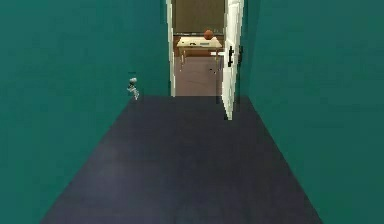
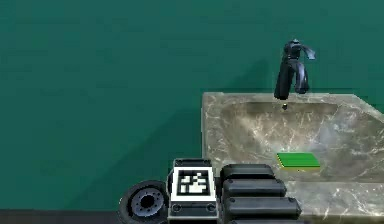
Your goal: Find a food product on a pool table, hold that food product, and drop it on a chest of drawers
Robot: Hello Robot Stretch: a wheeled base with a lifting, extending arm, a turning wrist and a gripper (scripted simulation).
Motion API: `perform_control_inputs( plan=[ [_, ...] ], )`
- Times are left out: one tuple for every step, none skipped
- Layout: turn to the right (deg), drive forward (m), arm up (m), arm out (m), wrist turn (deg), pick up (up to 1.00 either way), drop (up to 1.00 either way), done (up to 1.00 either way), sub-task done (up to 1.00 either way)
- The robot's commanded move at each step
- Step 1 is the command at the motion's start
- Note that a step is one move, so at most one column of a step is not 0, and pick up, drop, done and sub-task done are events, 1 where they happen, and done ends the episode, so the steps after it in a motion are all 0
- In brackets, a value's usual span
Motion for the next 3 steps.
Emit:
perform_control_inputs(
  plan=[
    [0.0, 1.0, 0.0, 0.0, 0.0, 0.0, 0.0, 0.0, 0.0],
    [0.0, 1.0, 0.0, 0.0, 0.0, 0.0, 0.0, 0.0, 0.0],
    [0.0, 1.0, 0.0, 0.0, 0.0, 0.0, 0.0, 0.0, 0.0]
  ],
)
